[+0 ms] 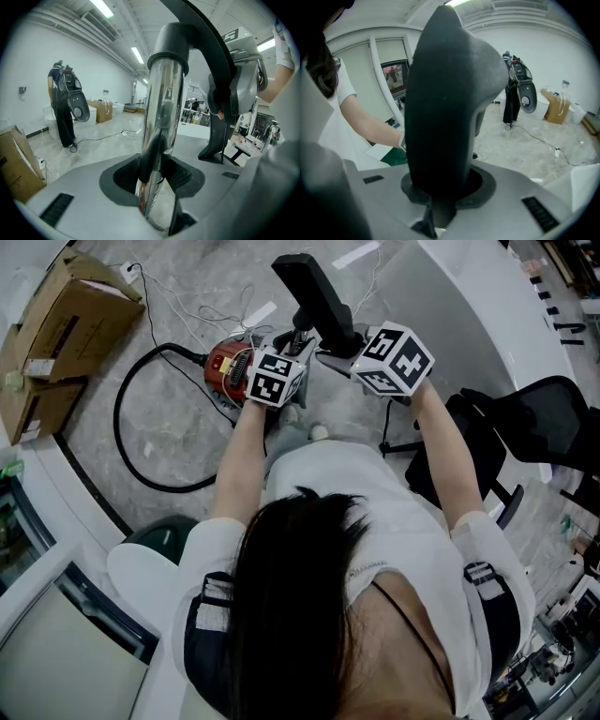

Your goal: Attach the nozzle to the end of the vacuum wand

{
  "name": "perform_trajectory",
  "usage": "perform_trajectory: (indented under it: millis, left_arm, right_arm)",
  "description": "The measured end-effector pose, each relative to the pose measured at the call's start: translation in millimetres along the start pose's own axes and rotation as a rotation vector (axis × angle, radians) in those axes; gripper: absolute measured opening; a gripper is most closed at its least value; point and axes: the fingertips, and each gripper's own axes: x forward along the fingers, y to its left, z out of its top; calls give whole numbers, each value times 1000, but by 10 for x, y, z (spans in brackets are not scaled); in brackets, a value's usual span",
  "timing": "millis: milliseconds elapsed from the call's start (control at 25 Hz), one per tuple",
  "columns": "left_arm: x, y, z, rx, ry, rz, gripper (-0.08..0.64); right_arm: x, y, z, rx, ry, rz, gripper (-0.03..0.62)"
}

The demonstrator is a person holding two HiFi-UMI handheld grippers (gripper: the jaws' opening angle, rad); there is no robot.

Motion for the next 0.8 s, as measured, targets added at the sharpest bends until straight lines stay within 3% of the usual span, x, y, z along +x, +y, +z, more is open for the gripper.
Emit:
perform_trajectory:
  millis: [600, 800]
  left_arm:
    - [-1, -6, -6, 9, -3, 1, 149]
    - [11, 13, -29, 64, 16, 4, 146]
  right_arm:
    - [36, 52, -15, 32, 25, 9, 75]
    - [44, 50, 3, 44, 18, 17, 77]
